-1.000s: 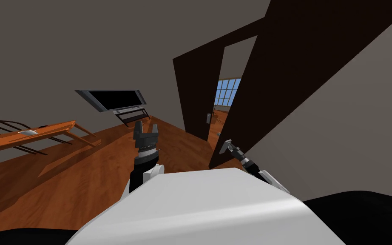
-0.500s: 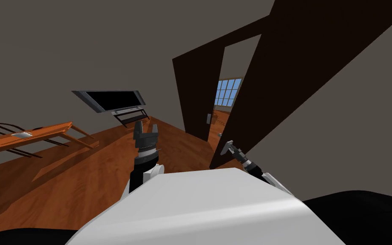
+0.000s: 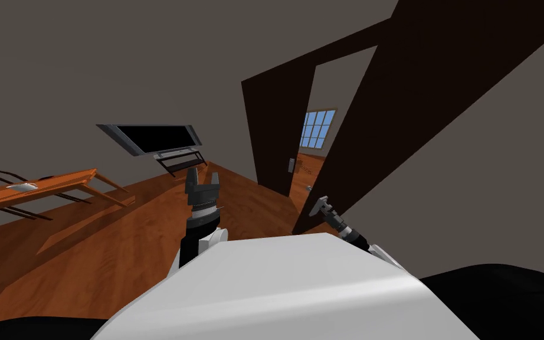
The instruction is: Pull the door open
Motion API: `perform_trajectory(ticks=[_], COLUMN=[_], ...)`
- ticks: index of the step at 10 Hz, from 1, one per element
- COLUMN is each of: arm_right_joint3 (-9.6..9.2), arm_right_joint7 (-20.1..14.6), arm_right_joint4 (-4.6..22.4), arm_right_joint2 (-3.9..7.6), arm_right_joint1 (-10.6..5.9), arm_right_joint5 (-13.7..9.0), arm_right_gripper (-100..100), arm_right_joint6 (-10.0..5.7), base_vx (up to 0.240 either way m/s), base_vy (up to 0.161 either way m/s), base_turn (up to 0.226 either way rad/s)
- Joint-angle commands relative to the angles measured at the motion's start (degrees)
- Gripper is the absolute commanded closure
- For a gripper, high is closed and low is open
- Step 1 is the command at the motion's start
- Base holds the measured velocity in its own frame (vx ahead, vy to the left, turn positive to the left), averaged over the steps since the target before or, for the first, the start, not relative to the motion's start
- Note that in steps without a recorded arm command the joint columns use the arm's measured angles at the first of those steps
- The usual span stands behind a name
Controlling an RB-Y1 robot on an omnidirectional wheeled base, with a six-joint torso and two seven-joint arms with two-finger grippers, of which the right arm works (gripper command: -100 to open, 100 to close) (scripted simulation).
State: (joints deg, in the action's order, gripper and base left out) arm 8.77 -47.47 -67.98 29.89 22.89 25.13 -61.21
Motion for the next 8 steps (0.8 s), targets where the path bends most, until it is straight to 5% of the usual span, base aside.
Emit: perform_trajectory(ticks=[1,5,8], arm_right_joint3=[1.03,3.13,2.73], arm_right_joint7=[-1.1,-3.4,-2.8], arm_right_joint4=[-0.4,-1.1,-0.3], arm_right_joint2=[0.75,2.28,1.96], arm_right_joint1=[1.32,4.01,2.39], arm_right_joint5=[-0.4,-1.1,-1.4], arm_right_gripper=[-100,-100,-100], arm_right_joint6=[-0.23,-0.69,0.38], base_vx=[-0.073,-0.173,0.060], base_vy=[-0.014,-0.097,0.023], base_turn=[-0.201,-0.145,0.049])
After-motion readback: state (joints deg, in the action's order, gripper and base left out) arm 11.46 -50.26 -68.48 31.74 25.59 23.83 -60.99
